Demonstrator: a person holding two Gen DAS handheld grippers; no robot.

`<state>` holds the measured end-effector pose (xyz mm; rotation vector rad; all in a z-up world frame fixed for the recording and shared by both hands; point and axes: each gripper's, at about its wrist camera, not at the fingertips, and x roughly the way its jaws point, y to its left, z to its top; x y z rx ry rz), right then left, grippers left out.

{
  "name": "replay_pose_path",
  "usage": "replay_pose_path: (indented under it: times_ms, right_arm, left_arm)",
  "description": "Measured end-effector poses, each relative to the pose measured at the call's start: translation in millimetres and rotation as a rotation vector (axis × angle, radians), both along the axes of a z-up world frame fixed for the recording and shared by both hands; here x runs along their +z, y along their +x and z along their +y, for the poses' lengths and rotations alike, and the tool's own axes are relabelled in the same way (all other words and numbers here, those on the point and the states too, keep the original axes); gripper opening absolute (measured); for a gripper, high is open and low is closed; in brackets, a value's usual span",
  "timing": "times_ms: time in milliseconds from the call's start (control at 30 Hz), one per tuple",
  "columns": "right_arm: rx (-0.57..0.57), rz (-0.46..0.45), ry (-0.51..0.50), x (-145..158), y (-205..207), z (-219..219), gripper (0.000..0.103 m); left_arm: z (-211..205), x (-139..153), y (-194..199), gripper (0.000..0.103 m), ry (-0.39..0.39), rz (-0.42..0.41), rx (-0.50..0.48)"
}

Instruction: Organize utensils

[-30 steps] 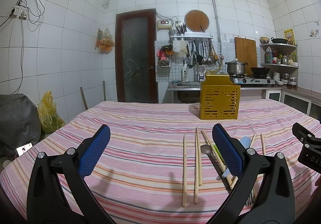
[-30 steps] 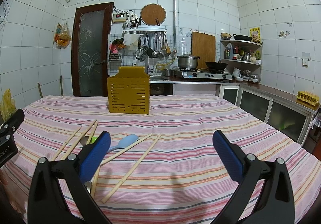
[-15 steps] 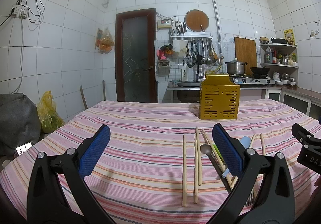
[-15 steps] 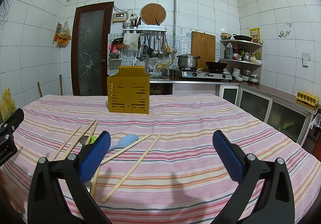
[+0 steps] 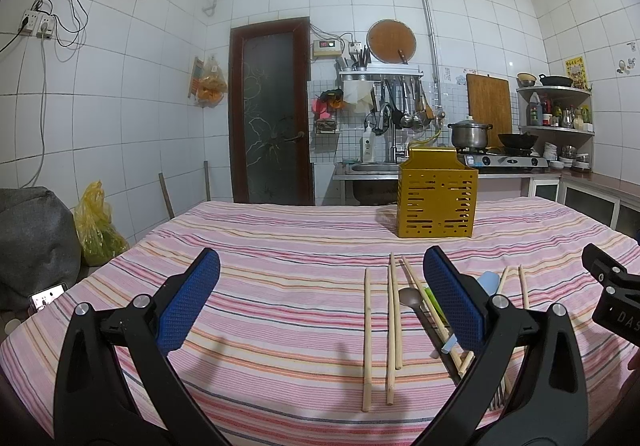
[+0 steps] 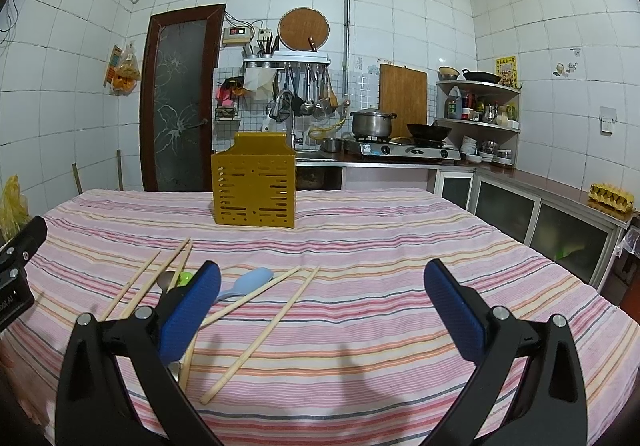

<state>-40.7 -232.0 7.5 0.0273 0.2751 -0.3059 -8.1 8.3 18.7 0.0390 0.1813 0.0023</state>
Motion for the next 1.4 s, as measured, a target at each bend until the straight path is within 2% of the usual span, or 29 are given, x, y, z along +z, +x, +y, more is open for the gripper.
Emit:
replay_pose_path:
  times_ms: [200, 467, 567, 733, 867, 933, 1033, 1133, 1267, 1400]
  right_arm:
    - [-0.010, -0.001, -0.010, 1.5, -1.2, 4.5, 0.099]
    - [-0.025, -0.011, -0.034, 2.6, -3.9, 8.8, 0.099]
    - [-0.022, -0.001, -0.010, 2.3, -0.4, 5.3, 0.099]
    - [-0.050, 0.109, 0.004, -0.7, 26.4, 1.0, 0.099]
    - [-0.074, 0.081, -0.071, 10.7, 40.2, 10.4, 0.099]
    - [-0.079, 0.126, -0.101, 14.9, 57.6, 13.4, 0.099]
    - [-0.041, 0.234, -0.033, 10.8, 85.6, 5.5, 0.099]
    - [-0.067, 0.307, 0.018, 0.7, 107.3, -5.5, 0.099]
    - [-0.144, 0.389, 0.051, -15.1, 126.2, -20.9, 0.099]
    - [-0.163, 0.443, 0.154, -32.1, 139.5, -35.8, 0.099]
  left_arm:
    - [-0.7, 0.7, -0.3, 0.098, 0.002, -0.002, -0.002]
    - [-0.7, 0.5, 3.9, 0.098, -0.008, 0.015, -0.064]
    - [-3.5, -3.1, 12.6, 0.098, 0.000, 0.074, -0.092]
    - [-8.3, -7.9, 43.7, 0.098, 0.035, 0.244, -0.109]
    - [-15.6, -4.2, 69.5, 0.098, 0.114, 0.293, -0.106]
    - [-17.5, -0.3, 83.2, 0.098, 0.127, 0.313, -0.130]
    - [-14.6, 5.8, 105.1, 0.098, 0.093, 0.347, -0.165]
    - [-14.2, 6.9, 125.7, 0.098, 0.071, 0.380, -0.183]
    - [-18.9, -4.8, 153.9, 0.098, 0.079, 0.430, -0.182]
    - [-27.3, -23.3, 178.9, 0.098, 0.098, 0.487, -0.189]
